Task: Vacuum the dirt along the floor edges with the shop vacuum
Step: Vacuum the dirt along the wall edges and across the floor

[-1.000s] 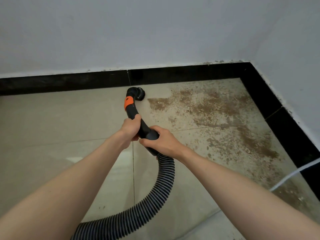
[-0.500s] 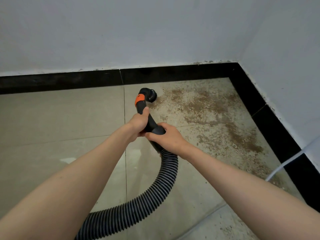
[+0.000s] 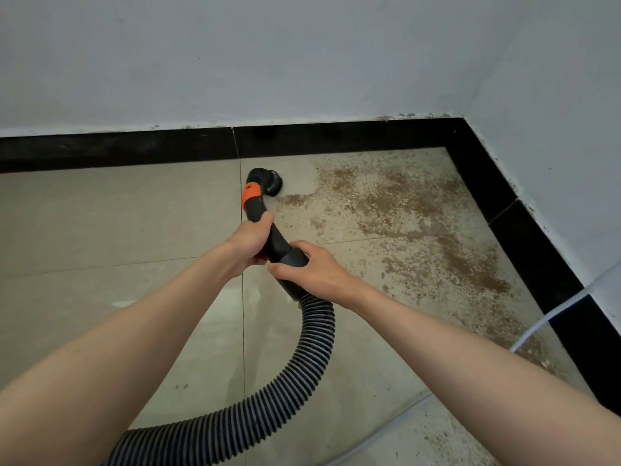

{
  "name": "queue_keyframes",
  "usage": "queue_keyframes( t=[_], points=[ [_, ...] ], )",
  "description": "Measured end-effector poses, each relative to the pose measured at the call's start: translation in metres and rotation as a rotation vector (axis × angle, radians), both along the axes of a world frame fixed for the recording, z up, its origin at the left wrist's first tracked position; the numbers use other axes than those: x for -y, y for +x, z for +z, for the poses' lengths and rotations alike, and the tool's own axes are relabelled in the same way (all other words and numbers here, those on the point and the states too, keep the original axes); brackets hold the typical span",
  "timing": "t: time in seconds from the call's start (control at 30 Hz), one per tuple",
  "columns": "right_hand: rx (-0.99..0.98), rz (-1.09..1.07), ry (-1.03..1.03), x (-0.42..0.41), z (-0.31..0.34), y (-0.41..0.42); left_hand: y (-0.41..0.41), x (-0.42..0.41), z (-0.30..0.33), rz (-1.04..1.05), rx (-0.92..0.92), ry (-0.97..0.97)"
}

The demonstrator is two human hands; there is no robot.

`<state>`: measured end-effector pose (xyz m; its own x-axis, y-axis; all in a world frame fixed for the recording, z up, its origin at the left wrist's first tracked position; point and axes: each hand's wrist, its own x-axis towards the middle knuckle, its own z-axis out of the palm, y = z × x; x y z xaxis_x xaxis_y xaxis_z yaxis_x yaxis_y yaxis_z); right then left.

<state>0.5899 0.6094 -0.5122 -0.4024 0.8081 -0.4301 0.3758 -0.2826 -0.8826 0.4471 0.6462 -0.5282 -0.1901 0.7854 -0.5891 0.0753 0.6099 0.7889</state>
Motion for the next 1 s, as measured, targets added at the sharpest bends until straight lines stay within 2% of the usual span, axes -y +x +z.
queue_keyframes(
  t=[0.17, 0.57, 0.77, 1.0],
  points=[
    [-0.048, 0.054, -0.023, 0.021, -0.004, 0.010, 0.006, 0.026, -0.008, 0.029, -0.046, -0.007],
    [0.079, -0.156, 0.068, 0.028, 0.000, 0.030, 0.042, 0.018, 0.000, -0.093, 0.088, 0.033],
    [0.085, -0.160, 0.076, 0.024, 0.001, 0.026, 0.035, 0.011, 0.007, -0.147, 0.036, 0.006],
    [-0.056, -0.009, -0.045, 0.037, -0.003, 0.022, 0.017, 0.033, -0.008, 0.030, -0.038, -0.002]
  ],
)
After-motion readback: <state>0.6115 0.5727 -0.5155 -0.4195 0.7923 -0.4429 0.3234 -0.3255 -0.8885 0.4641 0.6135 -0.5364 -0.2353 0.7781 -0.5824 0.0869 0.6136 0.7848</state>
